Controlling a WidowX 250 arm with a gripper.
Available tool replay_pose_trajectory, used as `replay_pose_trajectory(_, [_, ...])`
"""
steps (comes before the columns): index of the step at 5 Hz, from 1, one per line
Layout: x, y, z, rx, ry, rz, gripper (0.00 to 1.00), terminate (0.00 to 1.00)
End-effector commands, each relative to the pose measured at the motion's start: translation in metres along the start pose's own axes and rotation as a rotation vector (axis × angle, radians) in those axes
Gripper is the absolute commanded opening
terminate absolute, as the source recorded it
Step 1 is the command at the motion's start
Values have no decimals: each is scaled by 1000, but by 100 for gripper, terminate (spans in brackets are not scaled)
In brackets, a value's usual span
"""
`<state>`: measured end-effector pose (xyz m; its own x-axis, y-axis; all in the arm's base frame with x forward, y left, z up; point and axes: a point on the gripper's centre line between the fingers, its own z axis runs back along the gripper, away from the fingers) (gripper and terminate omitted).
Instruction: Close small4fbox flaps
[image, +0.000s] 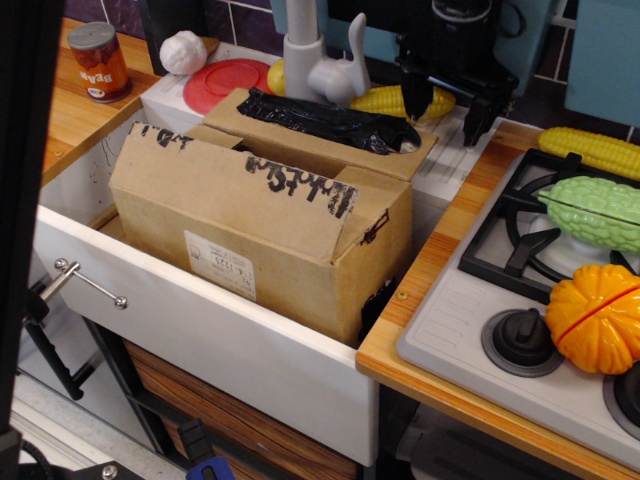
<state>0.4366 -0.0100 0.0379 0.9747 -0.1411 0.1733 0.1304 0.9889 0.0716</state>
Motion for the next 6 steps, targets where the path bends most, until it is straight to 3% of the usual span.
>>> replay_pose_trajectory(1, [18,5,18,-15,-79,18,100,0])
replay_pose_trajectory(3, [-8,-1,3,-85,-29,102,100,0])
replay_pose_trajectory(4, [-23,-4,0,-84,3,121,100,0])
replay_pose_trajectory(5, [-26,-5,12,-57,114,137,100,0])
replay_pose_trajectory(6, [-26,-12,36,8,106,155,100,0])
